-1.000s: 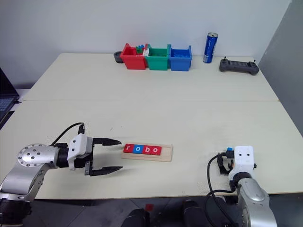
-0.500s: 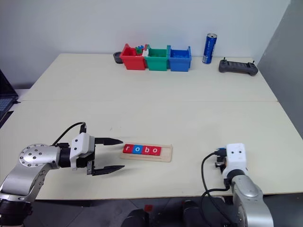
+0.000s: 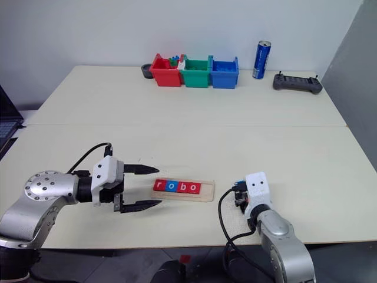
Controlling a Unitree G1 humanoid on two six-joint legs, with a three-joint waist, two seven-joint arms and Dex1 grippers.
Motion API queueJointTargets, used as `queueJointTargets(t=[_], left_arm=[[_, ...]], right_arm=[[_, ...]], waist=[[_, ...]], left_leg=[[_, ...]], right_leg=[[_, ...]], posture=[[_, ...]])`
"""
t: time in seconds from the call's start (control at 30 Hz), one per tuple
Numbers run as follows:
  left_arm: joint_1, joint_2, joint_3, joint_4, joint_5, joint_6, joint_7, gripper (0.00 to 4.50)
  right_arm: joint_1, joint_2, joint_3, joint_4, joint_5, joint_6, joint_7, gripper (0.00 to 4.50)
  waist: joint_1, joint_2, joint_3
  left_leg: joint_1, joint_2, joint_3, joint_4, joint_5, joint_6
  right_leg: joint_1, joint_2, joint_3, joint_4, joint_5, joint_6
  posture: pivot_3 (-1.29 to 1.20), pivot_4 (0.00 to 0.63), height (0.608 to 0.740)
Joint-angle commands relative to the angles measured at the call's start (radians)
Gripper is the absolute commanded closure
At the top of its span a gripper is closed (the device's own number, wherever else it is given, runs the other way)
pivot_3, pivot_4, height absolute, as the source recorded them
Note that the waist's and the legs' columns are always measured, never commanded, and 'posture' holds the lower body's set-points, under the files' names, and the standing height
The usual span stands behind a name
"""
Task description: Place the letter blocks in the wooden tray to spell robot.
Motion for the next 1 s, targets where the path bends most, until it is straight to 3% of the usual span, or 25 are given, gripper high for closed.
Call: queueJointTargets(t=[0.03,0.1,0.13,0.33,0.47,0.57,0.93,1.0], left_arm=[[-0.011,0.02,0.027,-0.07,-0.028,0.046,0.025,0.0],[-0.015,0.026,0.034,-0.099,-0.04,0.078,0.041,0.0],[-0.014,0.027,0.038,-0.11,-0.044,0.09,0.047,0.0],[0.005,0.03,0.051,-0.101,-0.038,0.087,0.057,0.0],[0.023,0.04,0.066,-0.062,-0.026,0.057,0.044,0.0],[0.026,0.043,0.063,-0.053,-0.02,0.046,0.041,0.0],[0.023,0.042,0.051,-0.068,-0.017,0.048,0.041,0.0],[0.043,0.048,0.058,-0.057,-0.01,0.029,0.029,0.0]], right_arm=[[-0.004,0.001,-0.028,-0.013,0.016,-0.022,-0.007,0.91],[-0.011,-0.015,-0.047,-0.045,0.032,-0.017,0.008,0.17],[-0.015,-0.036,-0.058,-0.063,0.043,-0.017,0.028,0.02],[-0.09,-0.375,-0.119,-0.048,0.203,-0.093,0.389,0.02],[-0.202,-0.569,-0.064,0.138,0.214,-0.312,0.627,0.02],[-0.278,-0.672,0.037,0.301,0.135,-0.523,0.767,0.02],[-0.488,-0.699,0.183,0.667,0.059,-0.731,1.016,0.02],[-0.499,-0.698,0.183,0.683,0.06,-0.727,1.035,0.56]], waist=[[0.0,0.0,0.0],[0.0,0.0,0.0],[0.0,0.0,0.0],[0.003,0.001,0.001],[-0.004,0.003,0.002],[-0.005,0.002,0.003],[0.003,0.002,0.004],[0.006,0.002,0.004]], left_leg=[[0.0,0.0,0.0,0.0,0.0,0.0],[0.0,0.0,0.0,0.0,0.0,0.0],[0.0,0.0,0.0,0.0,0.0,0.0],[0.0,-0.001,0.001,0.0,0.0,0.0],[0.001,-0.001,0.001,0.0,0.0,0.0],[0.0,-0.001,0.001,0.001,0.0,0.0],[0.0,-0.001,0.0,0.001,0.0,0.0],[0.0,-0.001,0.0,0.001,0.0,0.0]], right_leg=[[0.0,0.0,0.0,0.0,0.0,0.0],[0.0,0.0,0.0,0.0,0.0,0.0],[0.0,0.0,0.0,0.0,0.0,0.0],[0.0,-0.001,0.0,-0.001,0.0,0.0],[0.0,0.0,0.0,-0.001,0.0,0.0],[0.001,0.0,0.0,0.0,0.0,0.0],[0.0,-0.001,0.0,-0.001,0.003,-0.005],[0.0,-0.001,0.0,-0.001,0.003,-0.005]], posture=[[0.0,0.15,0.74],[0.0,0.15,0.74],[0.0,0.15,0.74],[0.0,0.15,0.74],[0.0,0.15,0.74],[0.0,0.15,0.74],[0.0,0.15,0.74],[0.0,0.15,0.74]])
